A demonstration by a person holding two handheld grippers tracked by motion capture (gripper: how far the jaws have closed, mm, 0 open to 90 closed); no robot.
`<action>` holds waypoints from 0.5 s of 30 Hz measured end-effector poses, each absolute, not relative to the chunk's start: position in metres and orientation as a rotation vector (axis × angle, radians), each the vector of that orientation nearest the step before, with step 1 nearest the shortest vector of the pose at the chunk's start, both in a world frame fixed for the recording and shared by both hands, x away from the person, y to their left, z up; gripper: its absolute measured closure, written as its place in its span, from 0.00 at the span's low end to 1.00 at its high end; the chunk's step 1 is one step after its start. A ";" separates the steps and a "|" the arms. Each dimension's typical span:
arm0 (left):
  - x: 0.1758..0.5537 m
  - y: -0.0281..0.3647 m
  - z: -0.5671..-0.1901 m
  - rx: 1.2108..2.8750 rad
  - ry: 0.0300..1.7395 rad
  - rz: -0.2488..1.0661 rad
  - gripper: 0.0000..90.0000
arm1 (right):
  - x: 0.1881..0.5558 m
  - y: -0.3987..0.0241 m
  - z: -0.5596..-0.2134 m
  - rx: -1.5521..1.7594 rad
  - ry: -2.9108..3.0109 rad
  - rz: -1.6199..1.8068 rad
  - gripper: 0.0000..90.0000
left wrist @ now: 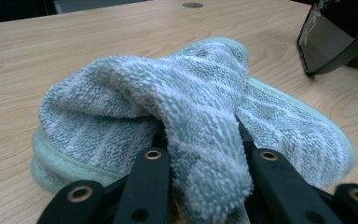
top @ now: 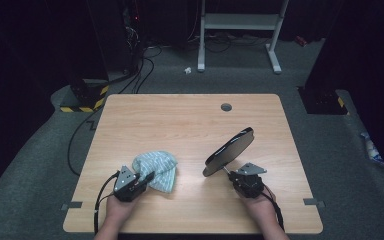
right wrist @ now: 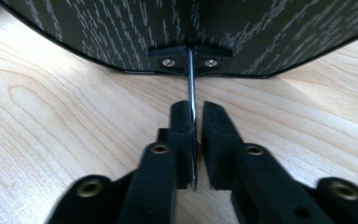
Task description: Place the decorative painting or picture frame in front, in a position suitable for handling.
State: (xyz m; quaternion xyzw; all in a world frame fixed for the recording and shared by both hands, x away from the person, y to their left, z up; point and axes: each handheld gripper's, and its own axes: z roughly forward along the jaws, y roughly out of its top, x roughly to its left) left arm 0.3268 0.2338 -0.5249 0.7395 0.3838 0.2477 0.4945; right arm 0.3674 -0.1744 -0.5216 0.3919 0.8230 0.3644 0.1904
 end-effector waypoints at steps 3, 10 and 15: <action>0.324 0.234 -0.522 1.772 0.912 0.598 0.87 | 0.365 -0.177 -0.520 1.107 2.311 1.042 0.81; 0.315 0.224 -0.494 1.682 0.843 0.562 0.87 | 0.363 -0.180 -0.521 1.114 2.314 1.044 0.84; 0.305 0.204 -0.456 1.603 0.734 0.555 0.87 | 0.365 -0.180 -0.524 1.118 2.327 1.042 0.87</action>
